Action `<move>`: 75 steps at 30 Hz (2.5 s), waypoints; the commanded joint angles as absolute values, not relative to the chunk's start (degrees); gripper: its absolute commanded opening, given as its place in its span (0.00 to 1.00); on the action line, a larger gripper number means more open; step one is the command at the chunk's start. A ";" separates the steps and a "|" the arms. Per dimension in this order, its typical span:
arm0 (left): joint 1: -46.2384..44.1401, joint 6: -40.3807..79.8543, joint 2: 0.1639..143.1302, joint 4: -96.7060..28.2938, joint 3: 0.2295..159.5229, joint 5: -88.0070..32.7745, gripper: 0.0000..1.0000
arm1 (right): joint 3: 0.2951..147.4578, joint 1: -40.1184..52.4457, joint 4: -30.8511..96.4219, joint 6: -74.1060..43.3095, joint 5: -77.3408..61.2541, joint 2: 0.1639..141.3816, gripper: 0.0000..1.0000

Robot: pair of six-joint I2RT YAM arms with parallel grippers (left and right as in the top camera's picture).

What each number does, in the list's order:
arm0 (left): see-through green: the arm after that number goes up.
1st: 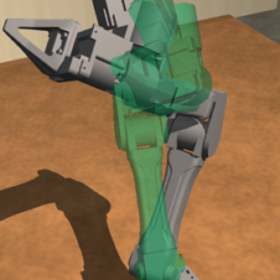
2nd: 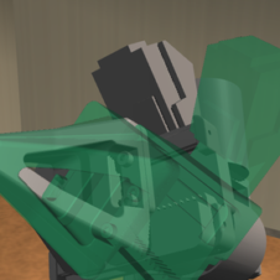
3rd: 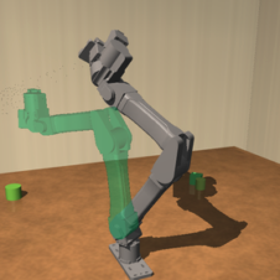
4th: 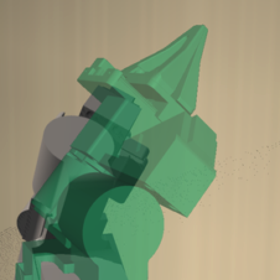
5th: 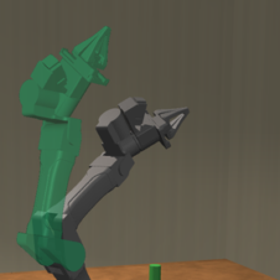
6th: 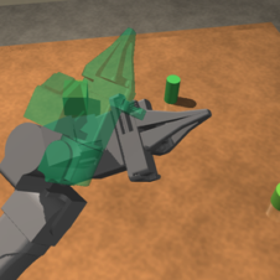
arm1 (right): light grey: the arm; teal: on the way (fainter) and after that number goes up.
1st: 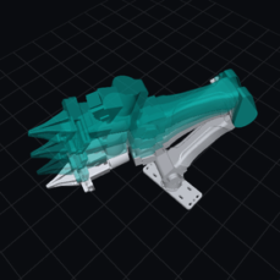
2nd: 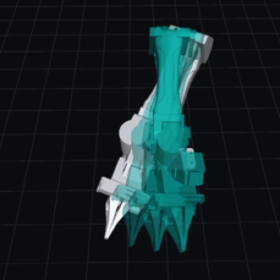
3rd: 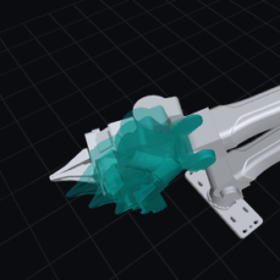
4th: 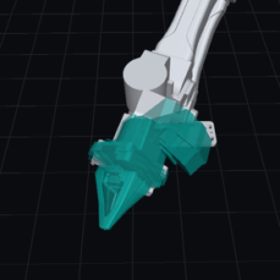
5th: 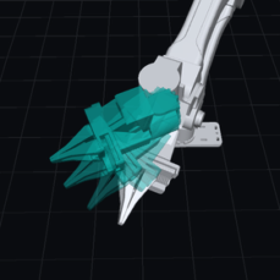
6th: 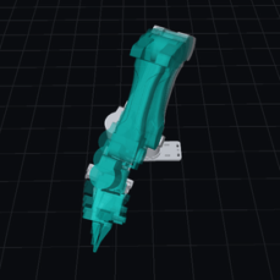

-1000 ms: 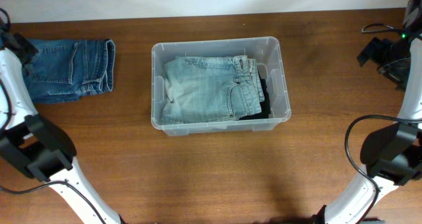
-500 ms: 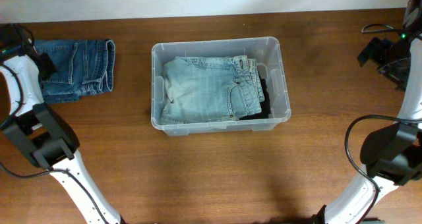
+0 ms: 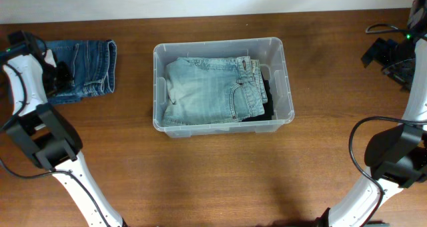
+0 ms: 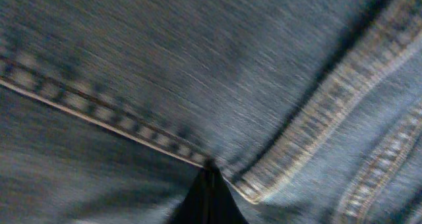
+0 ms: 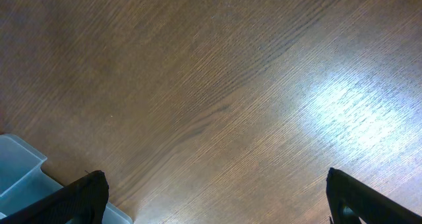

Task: Pack container
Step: 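Grasp the dark-blue jeans with the left gripper and drag them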

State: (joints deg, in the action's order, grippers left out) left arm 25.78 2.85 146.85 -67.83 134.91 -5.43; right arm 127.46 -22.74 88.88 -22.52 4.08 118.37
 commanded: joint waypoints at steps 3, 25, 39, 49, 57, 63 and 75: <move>20.38 9.72 147.68 -73.10 134.93 -8.84 0.01 | 127.26 -22.90 88.92 -23.20 4.78 118.50 0.98; 7.49 12.99 150.63 -77.08 158.08 -9.54 0.14 | 127.26 -22.90 88.92 -23.20 4.78 118.50 0.98; 28.05 10.33 151.09 -92.12 166.01 -23.40 0.99 | 127.26 -22.90 88.92 -23.22 4.80 118.50 0.99; 34.02 9.32 155.85 -93.93 165.88 -28.12 0.97 | 127.26 -22.90 88.90 -23.22 4.80 118.50 0.98; 35.99 9.28 160.53 -94.11 165.88 -28.08 0.96 | 127.26 -22.90 88.92 -23.20 4.80 118.50 0.99; 36.16 9.13 161.60 -93.43 165.88 -28.08 0.96 | 127.26 -22.90 88.92 -23.22 4.80 118.50 0.98; 35.79 7.81 167.52 -85.89 165.88 -32.18 0.93 | 127.26 -22.90 88.90 -23.20 4.80 118.50 0.98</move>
State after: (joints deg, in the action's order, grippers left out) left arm 36.18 9.17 164.90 -87.33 165.64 -30.28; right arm 127.46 -22.74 88.88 -22.52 4.08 118.37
